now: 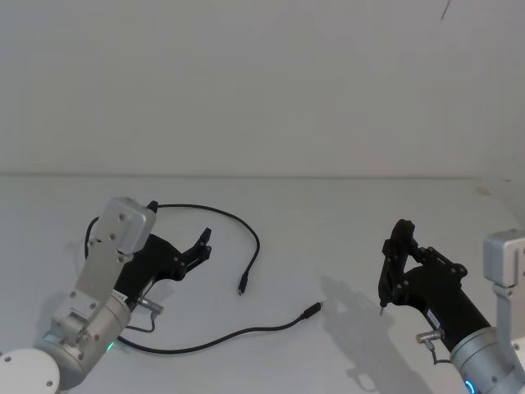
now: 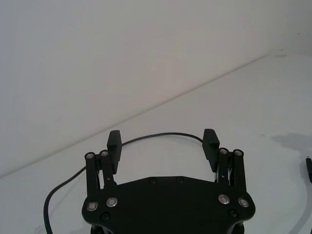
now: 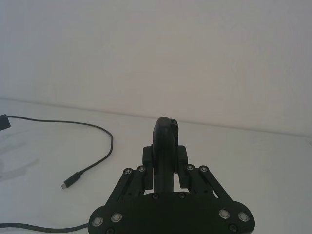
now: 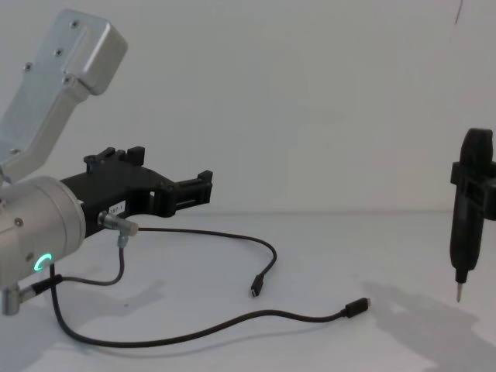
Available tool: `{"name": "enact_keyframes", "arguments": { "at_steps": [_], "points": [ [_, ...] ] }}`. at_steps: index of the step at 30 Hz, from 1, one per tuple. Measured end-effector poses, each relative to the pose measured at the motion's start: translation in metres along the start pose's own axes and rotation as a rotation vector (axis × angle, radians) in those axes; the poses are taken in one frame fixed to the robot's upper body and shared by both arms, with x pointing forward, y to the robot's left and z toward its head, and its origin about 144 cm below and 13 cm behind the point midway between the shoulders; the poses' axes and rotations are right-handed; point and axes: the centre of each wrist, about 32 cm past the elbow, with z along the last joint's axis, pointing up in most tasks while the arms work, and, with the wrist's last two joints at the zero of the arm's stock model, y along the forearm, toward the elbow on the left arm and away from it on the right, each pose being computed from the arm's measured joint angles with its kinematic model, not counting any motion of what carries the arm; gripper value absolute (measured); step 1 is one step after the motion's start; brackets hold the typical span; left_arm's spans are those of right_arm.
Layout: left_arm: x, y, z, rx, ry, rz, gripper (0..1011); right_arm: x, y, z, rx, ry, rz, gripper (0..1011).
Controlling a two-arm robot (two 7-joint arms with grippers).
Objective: Pick up the data cable with the one hand.
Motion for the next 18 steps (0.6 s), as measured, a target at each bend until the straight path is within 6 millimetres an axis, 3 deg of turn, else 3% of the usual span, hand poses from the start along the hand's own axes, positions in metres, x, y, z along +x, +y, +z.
{"name": "enact_keyframes", "arguments": {
  "at_steps": [18],
  "points": [
    [0.0018, -0.0009, 0.0013, 0.002, -0.004, -0.019, 1001, 0.0000, 0.0000, 0.0000, 0.000, 0.000, 0.000, 279]
  ]
}}
